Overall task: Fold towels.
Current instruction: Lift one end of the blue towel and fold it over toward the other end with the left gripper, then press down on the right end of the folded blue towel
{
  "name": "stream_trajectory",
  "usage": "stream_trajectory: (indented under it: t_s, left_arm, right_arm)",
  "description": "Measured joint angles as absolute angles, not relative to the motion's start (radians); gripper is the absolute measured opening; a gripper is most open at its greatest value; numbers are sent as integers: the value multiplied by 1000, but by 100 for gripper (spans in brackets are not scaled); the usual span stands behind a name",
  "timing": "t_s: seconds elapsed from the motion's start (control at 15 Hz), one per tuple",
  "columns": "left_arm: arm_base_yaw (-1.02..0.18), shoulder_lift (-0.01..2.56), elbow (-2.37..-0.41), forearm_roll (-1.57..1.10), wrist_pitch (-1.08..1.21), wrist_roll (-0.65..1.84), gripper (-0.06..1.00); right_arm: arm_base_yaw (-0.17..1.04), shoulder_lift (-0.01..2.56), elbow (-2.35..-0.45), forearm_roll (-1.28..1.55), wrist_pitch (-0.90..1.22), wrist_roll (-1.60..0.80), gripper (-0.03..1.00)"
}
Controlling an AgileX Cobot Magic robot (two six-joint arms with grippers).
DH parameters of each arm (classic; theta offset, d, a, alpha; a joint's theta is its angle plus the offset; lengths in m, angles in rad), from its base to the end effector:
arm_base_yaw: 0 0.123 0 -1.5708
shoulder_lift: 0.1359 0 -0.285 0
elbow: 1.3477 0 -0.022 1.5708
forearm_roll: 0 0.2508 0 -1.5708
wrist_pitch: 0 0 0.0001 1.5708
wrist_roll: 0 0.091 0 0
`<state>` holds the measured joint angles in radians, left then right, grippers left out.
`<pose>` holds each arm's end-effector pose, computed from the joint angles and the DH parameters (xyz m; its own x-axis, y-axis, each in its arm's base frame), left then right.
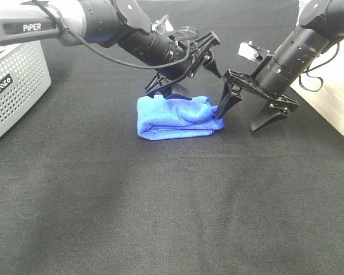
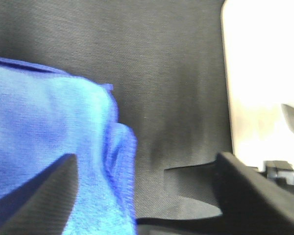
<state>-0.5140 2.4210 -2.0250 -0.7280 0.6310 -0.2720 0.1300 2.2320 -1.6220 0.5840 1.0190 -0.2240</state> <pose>0.4535 -0.2972 0.1645 -0.9308 -0.2990 -0.2101 -0.0614 0.6947 -0.7167 0.4318 0.0996 0.1362 -0.9976 -0.0331 -0.0610 -0.0582 0.8775 0.4761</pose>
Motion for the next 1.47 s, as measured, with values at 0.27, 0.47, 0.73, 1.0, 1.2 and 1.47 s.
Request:
stream_trajectory:
  t_s: [0.27, 0.47, 0.73, 1.0, 1.2, 1.47]
  left_arm:
    - [-411, 2338, -2025, -714, 632, -84, 75]
    - [-303, 2291, -2025, -696, 685, -19, 75]
    - [-245, 2288, -2025, -692, 764, -12, 75]
    - [-244, 2288, -2025, -692, 770, -12, 75]
    - [-244, 2288, -2025, -692, 770, -12, 75]
    - [-244, 2288, -2025, -692, 770, -12, 75]
  right_arm:
    - [130, 2189, -1622, 643, 1034, -245, 83]
    - [130, 2121, -1625, 902, 1020, -318, 83]
    - [150, 2189, -1625, 1260, 1061, -508, 82]
    - [237, 2261, -1625, 1304, 1046, -572, 81]
    - [282, 2355, -1693, 1303, 1027, -573, 81]
    - [267, 2384, -1713, 1244, 970, -561, 81]
